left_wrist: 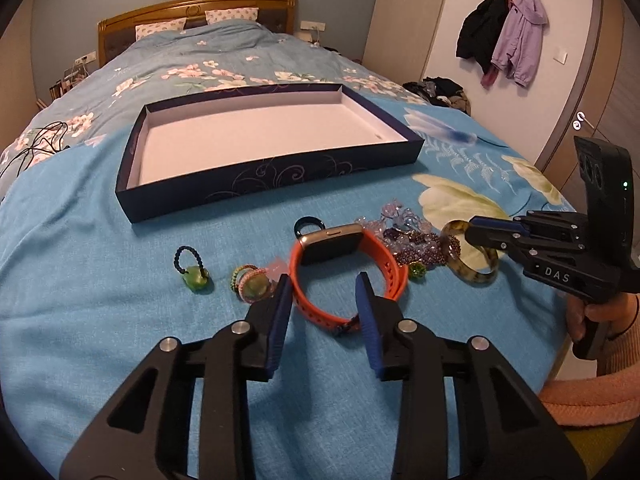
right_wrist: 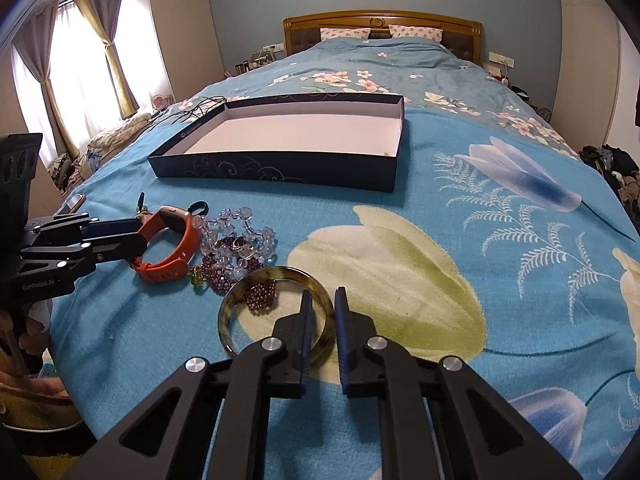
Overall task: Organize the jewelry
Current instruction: 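Grasp the tortoiseshell bangle with the right tool while the left grasps the orange smartwatch, then carry the bangle and smartwatch into the blue tray and open both tools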
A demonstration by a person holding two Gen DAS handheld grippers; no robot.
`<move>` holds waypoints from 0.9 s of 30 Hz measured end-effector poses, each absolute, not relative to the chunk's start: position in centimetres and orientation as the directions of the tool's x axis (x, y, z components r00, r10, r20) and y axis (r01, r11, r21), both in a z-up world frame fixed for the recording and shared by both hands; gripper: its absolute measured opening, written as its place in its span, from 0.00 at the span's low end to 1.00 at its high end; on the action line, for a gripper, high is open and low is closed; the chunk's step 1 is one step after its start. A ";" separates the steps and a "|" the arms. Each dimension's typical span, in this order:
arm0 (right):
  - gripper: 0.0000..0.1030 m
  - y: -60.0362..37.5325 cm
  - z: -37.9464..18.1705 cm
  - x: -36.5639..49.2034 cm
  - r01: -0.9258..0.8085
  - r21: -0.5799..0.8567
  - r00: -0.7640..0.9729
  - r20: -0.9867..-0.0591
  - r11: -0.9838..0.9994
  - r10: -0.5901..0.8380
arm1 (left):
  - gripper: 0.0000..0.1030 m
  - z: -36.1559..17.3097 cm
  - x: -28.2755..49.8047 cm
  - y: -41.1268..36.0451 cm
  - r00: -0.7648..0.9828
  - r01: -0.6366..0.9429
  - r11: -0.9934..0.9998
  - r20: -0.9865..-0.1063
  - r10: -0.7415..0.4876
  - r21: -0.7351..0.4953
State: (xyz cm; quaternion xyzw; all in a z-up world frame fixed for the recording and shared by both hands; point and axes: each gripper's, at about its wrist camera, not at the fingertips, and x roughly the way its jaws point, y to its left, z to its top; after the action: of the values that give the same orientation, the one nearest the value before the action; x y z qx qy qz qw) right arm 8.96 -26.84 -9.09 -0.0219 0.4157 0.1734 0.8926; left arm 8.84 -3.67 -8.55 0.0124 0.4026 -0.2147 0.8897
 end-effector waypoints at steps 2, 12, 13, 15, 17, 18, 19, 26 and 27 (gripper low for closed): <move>0.09 -26.9 -9.1 9.1 -0.328 0.108 0.591 -0.752 0.939 0.293 | 0.32 -8.7 9.2 -3.6 0.572 0.391 0.905 -0.727 -0.379 -0.164; 0.06 -26.3 -9.0 9.1 -0.355 0.053 0.596 -0.756 0.933 0.270 | 0.22 -9.4 11.2 -4.1 0.525 0.385 0.908 -0.771 -0.361 -0.163; 0.06 -26.4 -9.0 9.1 -0.357 0.057 0.596 -0.755 0.933 0.274 | 0.17 -9.2 11.3 -4.1 0.530 0.379 0.912 -0.771 -0.354 -0.158; 0.06 -26.7 -8.9 9.2 -0.357 0.086 0.592 -0.749 0.930 0.296 | 0.12 -9.2 11.3 -4.0 0.537 0.371 0.915 -0.768 -0.349 -0.156; 0.05 -27.1 -8.5 9.1 -0.358 0.102 0.595 -0.741 0.928 0.312 | 0.07 -9.2 11.4 -3.9 0.538 0.367 0.915 -0.765 -0.354 -0.165; 0.06 -27.3 -8.3 9.1 -0.356 0.108 0.600 -0.735 0.928 0.315 | 0.07 -9.2 11.3 -3.7 0.537 0.368 0.914 -0.764 -0.358 -0.169; 0.06 -27.4 -8.1 9.1 -0.355 0.112 0.602 -0.732 0.928 0.319 | 0.07 -9.1 11.2 -3.7 0.538 0.367 0.915 -0.763 -0.359 -0.171; 0.06 -27.9 -6.0 10.1 -0.361 0.146 0.632 -0.688 0.921 0.357 | 0.07 -7.9 11.2 -2.7 0.551 0.357 0.907 -0.733 -0.398 -0.224; 0.06 -27.8 -5.7 10.4 -0.366 0.145 0.637 -0.681 0.919 0.361 | 0.07 -7.5 11.3 -2.5 0.557 0.357 0.905 -0.726 -0.404 -0.230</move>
State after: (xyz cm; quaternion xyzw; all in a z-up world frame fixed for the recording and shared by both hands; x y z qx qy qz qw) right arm 10.41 -27.78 -5.68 -0.0032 0.3753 0.2011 0.9048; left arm 11.26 -2.47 -7.50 -0.0278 0.4184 -0.2157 0.8819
